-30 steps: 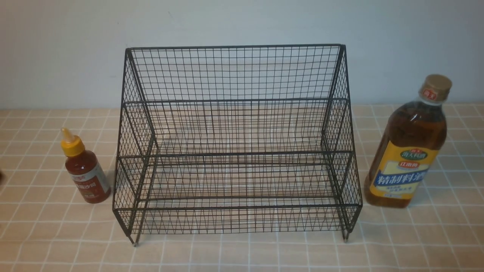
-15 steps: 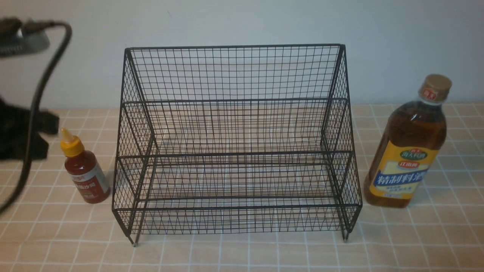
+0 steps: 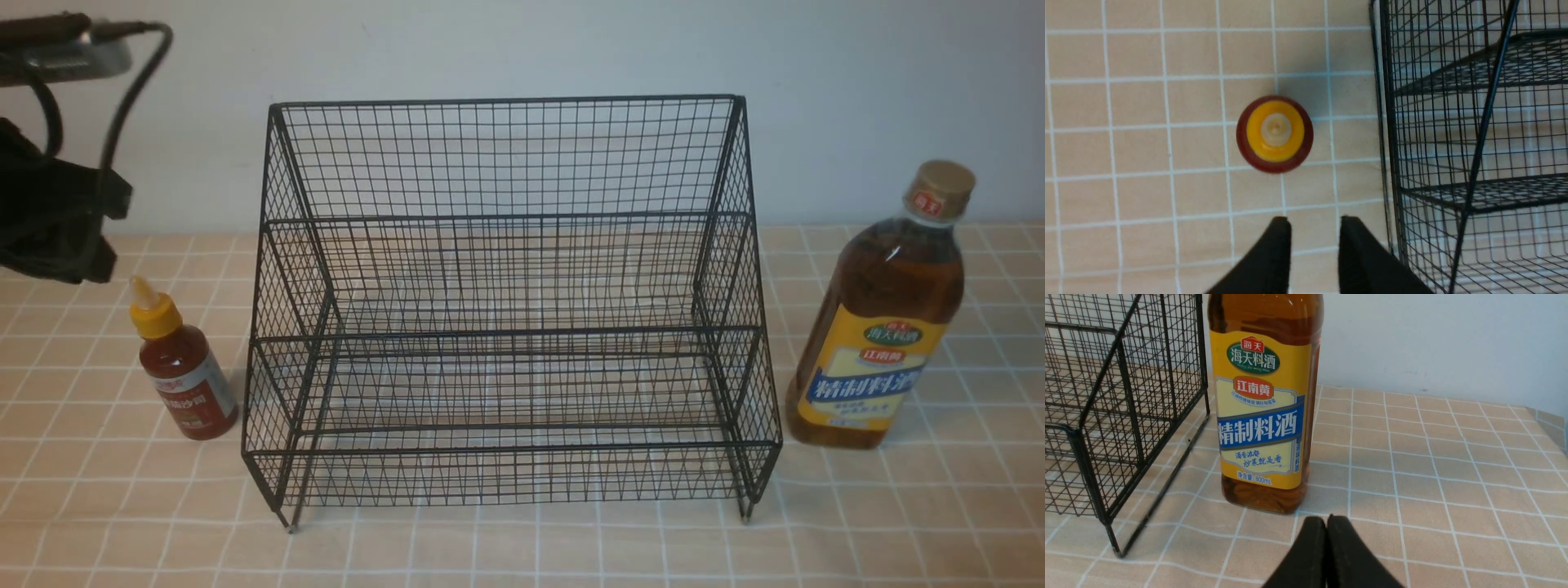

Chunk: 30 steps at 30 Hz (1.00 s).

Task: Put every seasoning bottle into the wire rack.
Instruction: Use the left arm to grab the condiment bottle closest to it

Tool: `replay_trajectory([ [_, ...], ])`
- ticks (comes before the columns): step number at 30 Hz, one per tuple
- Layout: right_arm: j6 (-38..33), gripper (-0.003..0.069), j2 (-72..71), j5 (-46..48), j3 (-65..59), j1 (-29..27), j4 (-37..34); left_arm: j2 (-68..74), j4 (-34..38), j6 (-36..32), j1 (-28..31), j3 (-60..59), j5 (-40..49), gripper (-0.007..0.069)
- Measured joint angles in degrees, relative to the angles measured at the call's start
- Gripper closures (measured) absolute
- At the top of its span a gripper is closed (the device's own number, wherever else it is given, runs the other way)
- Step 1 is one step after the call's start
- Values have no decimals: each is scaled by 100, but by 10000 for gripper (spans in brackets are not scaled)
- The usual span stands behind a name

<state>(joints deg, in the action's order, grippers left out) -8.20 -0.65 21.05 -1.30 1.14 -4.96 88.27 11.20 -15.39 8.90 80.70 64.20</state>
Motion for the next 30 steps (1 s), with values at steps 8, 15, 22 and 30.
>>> replay_trajectory([
  [8, 0, 673, 0, 0, 0, 0, 0, 597, -158, -166, -20, 5, -693, 38],
  [15, -5, 673, 0, 0, 0, 0, 0, 1228, -147, -171, -30, 5, -870, -1],
  [22, -5, 673, 0, 0, 0, 0, 0, 1521, -135, -178, -30, 5, -894, 100],
  [30, -10, 673, 0, 0, 0, 0, 0, 1521, -114, -167, -41, 46, -678, 337],
])
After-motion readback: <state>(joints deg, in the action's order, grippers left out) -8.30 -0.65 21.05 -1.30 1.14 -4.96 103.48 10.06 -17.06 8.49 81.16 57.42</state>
